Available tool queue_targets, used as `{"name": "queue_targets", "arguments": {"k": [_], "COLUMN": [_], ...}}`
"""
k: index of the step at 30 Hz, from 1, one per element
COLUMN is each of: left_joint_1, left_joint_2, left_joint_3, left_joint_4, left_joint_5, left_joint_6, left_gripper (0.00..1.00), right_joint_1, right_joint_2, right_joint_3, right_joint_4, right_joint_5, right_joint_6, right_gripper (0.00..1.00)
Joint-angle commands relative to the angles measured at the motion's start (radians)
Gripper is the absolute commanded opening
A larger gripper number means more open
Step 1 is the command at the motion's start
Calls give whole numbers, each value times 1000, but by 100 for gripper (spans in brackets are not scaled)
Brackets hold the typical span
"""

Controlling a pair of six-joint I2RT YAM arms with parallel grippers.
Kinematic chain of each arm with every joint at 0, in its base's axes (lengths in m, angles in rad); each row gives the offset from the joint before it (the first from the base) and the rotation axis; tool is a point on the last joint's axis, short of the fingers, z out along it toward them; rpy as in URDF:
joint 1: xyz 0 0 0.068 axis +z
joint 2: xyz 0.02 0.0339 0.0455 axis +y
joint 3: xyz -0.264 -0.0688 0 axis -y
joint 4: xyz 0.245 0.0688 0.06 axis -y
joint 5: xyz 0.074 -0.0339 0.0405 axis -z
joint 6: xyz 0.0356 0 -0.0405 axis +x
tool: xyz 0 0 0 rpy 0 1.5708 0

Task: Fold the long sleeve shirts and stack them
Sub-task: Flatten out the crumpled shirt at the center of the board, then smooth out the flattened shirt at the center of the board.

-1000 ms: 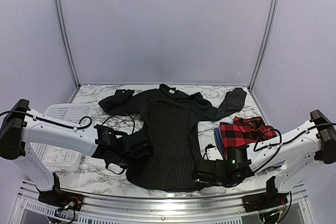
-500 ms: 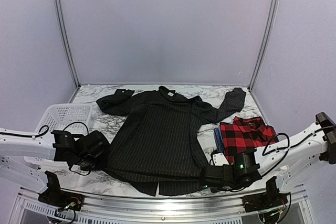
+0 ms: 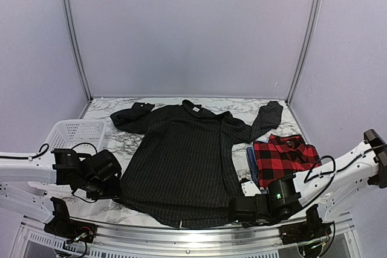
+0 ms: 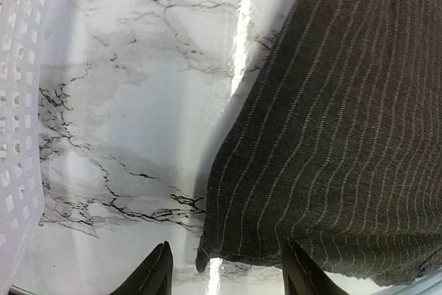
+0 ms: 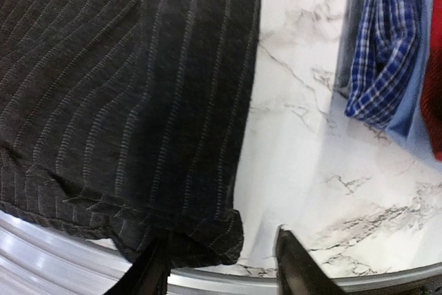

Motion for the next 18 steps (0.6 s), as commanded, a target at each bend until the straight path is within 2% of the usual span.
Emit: {"name": "queue_targets", "arguments": {"k": [1, 5, 10, 14, 18], "left_joint_1": [5, 13, 44, 85, 156], "left_joint_2": [-45, 8, 192, 388, 572], "left_joint_3": [153, 321, 486, 604, 706], "left_joint_4": [-149, -177, -84, 50, 159], "left_joint_5": [-45, -84, -59, 27, 130], "left_joint_6": [63, 131, 255, 351, 432], "left_gripper": [58, 57, 52, 48, 44], "right_joint_1": [-8, -105, -326, -526, -708], "right_joint_2": [-65, -103, -101, -21, 114], "right_joint_3": [129, 215, 301, 379, 465], "right_joint_4": [-75, -58, 123, 288, 421], "right_joint_5": [87, 122, 85, -31, -150], "right_joint_6": [-45, -175, -473, -660, -779], "right_gripper": [51, 48, 45, 42, 38]}}
